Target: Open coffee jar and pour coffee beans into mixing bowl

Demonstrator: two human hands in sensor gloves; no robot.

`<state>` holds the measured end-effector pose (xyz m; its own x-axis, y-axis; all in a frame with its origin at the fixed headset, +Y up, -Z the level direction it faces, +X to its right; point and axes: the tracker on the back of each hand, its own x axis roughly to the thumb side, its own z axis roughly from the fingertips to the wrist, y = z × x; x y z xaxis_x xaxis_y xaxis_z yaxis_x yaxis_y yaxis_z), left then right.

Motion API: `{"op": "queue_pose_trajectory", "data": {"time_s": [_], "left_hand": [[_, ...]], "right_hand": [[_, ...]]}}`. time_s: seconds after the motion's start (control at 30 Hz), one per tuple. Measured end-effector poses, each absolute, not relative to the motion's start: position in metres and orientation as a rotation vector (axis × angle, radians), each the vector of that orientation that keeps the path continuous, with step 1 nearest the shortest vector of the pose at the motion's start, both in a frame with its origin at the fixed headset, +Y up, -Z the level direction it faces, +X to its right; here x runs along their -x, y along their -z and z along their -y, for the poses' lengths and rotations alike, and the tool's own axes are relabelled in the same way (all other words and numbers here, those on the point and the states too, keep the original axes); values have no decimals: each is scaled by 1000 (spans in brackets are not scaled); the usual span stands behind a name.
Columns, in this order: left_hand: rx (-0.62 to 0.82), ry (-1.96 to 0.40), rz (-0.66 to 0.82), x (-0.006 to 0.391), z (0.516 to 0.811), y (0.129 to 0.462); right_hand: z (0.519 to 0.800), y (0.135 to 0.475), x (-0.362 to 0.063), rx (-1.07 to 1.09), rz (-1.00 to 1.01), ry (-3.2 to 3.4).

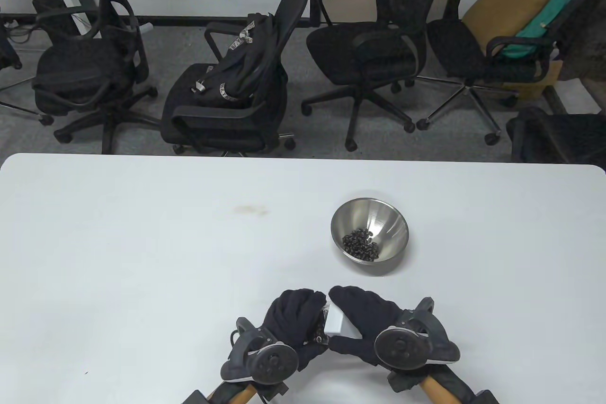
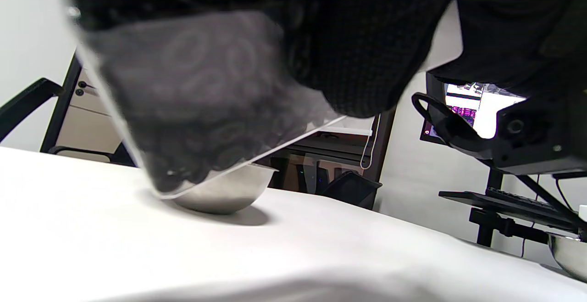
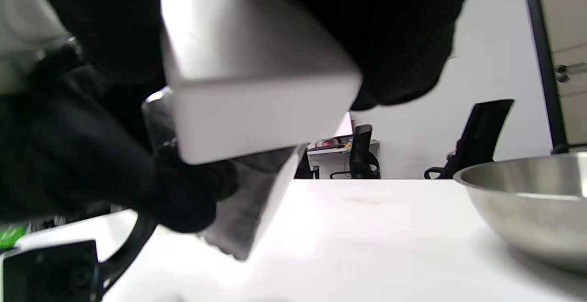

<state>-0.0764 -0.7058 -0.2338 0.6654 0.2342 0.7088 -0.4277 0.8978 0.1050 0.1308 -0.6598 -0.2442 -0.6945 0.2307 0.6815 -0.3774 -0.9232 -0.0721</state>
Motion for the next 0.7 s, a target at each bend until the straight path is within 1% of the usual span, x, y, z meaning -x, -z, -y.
{"op": "queue_pose_trajectory", "data": {"time_s": [0.17, 0.37, 0.43, 0.57, 0.7], "left_hand": [[-323, -343, 742, 75, 706, 231], [-361, -308, 734, 72, 706, 228], [-392, -250, 729, 68, 705, 225], [-421, -203, 732, 65, 705, 223], [-397, -186, 721, 63, 707, 225]], "right_hand": [[663, 250, -135, -822, 227, -2527], [663, 251, -136, -725, 219, -2511], [665, 253, -138, -651, 168, -2483], [667, 256, -140, -588, 126, -2448], [671, 257, -140, -581, 113, -2463]]}}
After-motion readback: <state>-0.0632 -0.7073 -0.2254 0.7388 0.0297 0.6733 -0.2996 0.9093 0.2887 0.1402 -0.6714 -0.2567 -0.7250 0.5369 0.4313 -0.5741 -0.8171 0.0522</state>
